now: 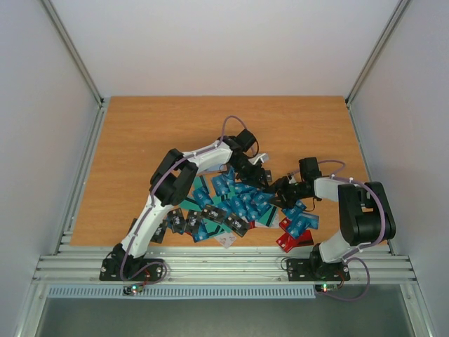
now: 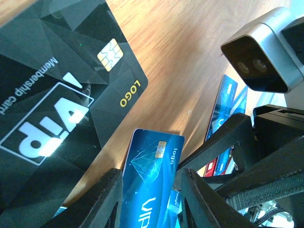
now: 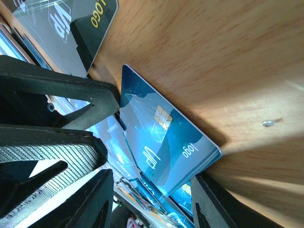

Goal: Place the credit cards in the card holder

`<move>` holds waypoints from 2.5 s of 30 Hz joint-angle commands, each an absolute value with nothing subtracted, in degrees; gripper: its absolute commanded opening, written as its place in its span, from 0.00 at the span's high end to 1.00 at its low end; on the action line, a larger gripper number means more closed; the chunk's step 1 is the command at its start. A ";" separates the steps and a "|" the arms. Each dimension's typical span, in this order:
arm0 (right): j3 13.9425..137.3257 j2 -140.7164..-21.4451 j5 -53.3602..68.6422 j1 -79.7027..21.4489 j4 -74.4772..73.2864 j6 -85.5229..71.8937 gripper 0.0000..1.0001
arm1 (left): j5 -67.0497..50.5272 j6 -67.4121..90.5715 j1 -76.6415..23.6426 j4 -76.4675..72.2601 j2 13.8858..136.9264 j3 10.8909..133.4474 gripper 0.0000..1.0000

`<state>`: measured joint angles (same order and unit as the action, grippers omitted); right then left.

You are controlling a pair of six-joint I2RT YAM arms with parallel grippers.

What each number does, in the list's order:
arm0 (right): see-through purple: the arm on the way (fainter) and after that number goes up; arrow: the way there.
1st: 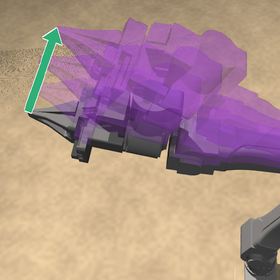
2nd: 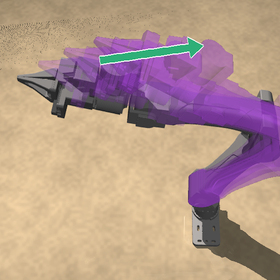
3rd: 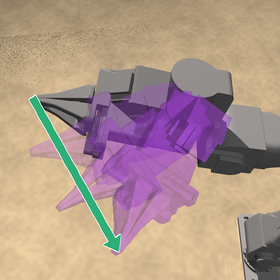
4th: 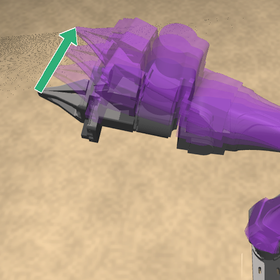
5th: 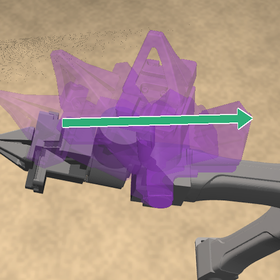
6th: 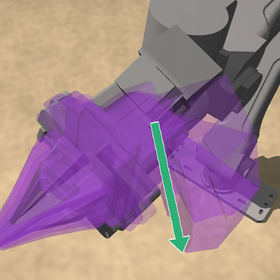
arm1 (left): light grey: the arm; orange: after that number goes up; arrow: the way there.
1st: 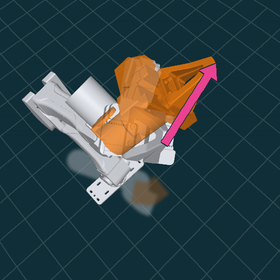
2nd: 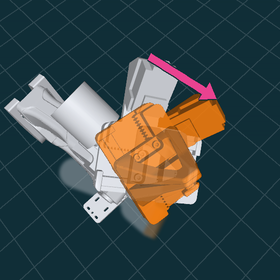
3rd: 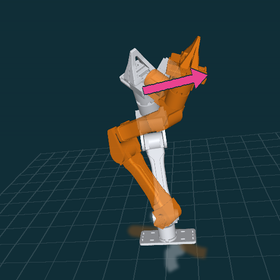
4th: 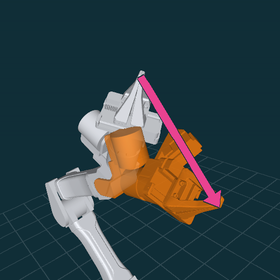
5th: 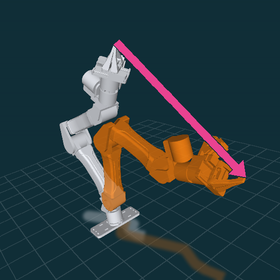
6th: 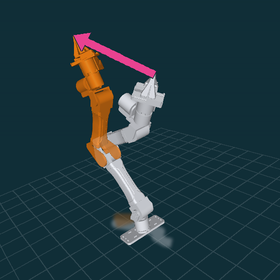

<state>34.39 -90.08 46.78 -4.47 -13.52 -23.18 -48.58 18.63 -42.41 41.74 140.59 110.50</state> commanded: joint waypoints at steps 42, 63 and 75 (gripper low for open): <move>37.72 -91.51 43.75 -4.79 -8.26 -16.43 0.87 | -54.97 29.04 -42.83 39.27 142.06 107.29 0.68; 50.62 -80.93 39.11 -4.75 -32.36 -9.06 0.99 | -53.91 33.13 -37.55 39.86 127.72 109.53 0.65; 57.43 -77.66 57.71 -4.81 -23.16 -15.55 0.99 | -59.73 26.09 -27.56 44.39 109.12 100.09 0.51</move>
<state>54.72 -78.52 49.10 -4.47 -28.29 -11.90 -55.09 29.43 -29.74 42.19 114.34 104.51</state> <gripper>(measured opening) 0.015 0.465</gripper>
